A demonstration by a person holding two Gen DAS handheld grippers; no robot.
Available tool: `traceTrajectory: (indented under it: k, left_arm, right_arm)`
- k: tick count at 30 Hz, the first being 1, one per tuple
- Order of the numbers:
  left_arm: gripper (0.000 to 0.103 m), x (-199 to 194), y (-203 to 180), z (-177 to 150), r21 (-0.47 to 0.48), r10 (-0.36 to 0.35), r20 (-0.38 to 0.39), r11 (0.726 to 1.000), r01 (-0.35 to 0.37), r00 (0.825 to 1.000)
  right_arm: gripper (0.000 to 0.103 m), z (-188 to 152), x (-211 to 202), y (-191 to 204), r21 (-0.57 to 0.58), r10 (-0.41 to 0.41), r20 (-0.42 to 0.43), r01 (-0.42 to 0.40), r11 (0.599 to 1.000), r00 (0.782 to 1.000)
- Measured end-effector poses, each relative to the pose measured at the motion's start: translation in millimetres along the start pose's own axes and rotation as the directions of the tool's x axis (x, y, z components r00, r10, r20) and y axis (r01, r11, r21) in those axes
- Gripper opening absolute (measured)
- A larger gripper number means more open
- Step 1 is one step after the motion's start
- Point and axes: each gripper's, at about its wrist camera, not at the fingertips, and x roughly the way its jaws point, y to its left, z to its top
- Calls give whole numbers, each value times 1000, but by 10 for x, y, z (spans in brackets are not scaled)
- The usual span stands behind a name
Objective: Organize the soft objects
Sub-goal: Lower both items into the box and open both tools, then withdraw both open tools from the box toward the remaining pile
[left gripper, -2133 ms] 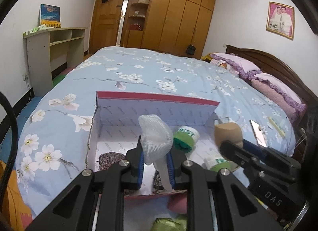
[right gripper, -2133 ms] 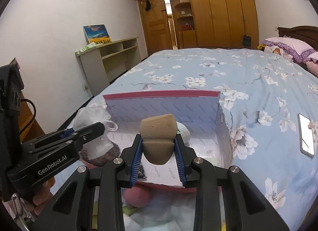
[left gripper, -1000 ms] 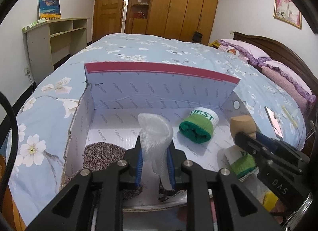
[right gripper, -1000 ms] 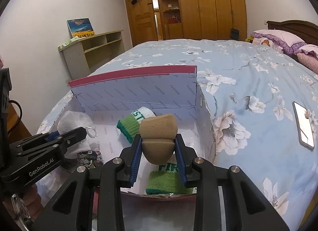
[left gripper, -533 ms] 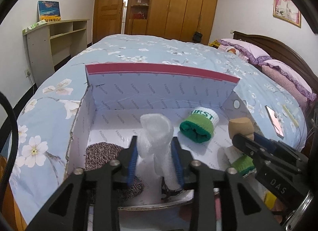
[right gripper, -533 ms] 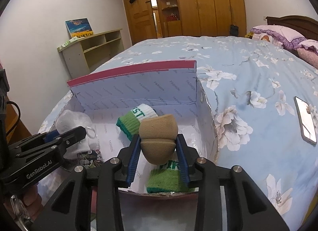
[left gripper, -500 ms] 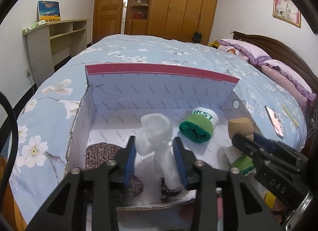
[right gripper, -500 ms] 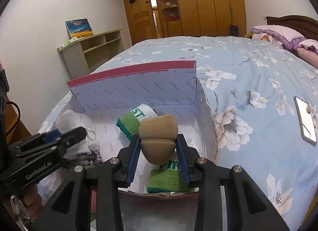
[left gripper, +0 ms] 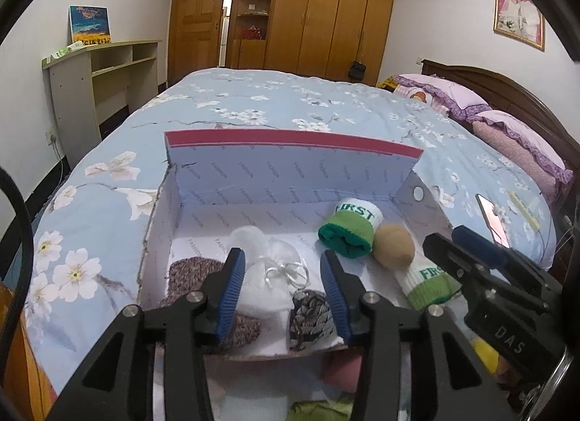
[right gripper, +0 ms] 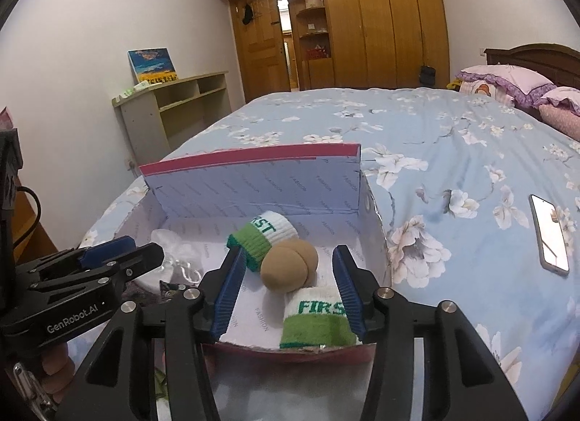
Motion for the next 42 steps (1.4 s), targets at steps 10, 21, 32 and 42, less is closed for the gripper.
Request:
traceTrajectory:
  k: [10,21,32,42]
  left_arm:
    - [46,-318,80,-110,-25,-20,-3,999,20,1000]
    - [46,-669,110,-282,-46,-66,-37,997,64,997]
    - [46,-707,174,-549,-63,-69,-121,996,62,990]
    - [46,-735,308,-786,-52,-69,-183,997,60,981]
  right_arm:
    - [51,6,-291,26,36,22,9,-22,999,1000]
    - [51,-101,-539,100,21,52,1,-52,998,999]
    - [51,-199,-703,104,5,70,-14,-70,998,997]
    - [51,-370,-572,166,7,124,-85,-124,992,989]
